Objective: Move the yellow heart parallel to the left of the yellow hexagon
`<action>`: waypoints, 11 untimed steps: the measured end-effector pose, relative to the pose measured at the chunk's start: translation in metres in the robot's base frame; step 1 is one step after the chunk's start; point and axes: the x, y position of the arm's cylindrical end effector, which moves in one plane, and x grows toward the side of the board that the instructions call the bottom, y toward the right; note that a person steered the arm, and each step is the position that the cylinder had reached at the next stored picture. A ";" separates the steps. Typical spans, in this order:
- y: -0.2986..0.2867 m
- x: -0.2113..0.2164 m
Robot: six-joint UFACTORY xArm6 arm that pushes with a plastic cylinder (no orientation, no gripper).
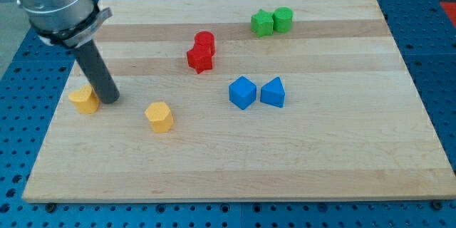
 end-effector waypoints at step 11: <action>-0.015 0.035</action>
